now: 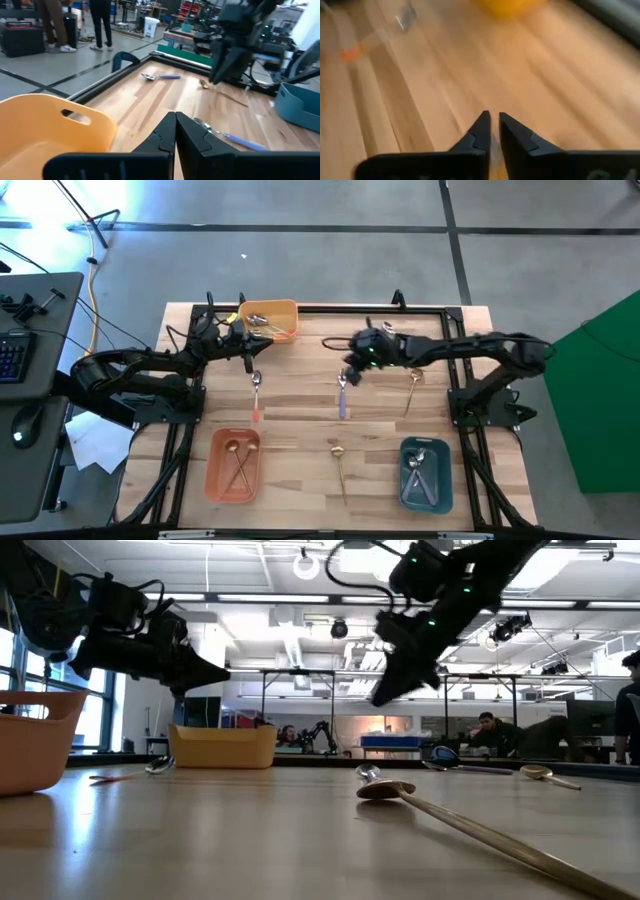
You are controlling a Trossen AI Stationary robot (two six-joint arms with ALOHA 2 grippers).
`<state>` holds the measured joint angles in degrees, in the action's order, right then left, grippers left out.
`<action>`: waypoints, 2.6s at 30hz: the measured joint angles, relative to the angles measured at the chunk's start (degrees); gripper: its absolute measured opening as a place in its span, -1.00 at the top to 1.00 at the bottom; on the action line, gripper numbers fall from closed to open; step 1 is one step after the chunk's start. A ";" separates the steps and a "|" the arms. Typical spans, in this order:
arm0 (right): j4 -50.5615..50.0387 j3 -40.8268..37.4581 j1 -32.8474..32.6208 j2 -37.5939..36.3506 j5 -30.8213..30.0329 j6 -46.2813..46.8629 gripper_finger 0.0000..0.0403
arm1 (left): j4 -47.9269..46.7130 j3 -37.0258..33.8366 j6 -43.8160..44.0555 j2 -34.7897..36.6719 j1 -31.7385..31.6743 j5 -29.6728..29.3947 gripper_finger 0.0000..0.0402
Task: Sort silverware by color (type)
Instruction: Put the bottom violet spoon into the blue bin
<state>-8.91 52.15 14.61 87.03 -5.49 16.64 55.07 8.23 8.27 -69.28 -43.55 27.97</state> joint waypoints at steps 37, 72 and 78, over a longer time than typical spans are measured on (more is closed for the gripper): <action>14.73 -3.95 8.84 17.94 25.67 -1.62 0.49 | -1.98 0.00 -2.87 -0.20 13.51 -13.12 1.00; -36.69 2.26 -32.35 -22.28 14.47 51.94 1.00 | -8.37 0.00 -5.54 -0.20 18.30 -13.29 1.00; -50.10 2.21 -43.73 -21.85 9.71 71.15 1.00 | -8.33 0.00 -5.33 -0.20 19.77 -13.25 1.00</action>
<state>-59.01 54.37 -29.13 65.18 4.21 87.79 46.74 8.23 2.95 -69.47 -23.79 14.72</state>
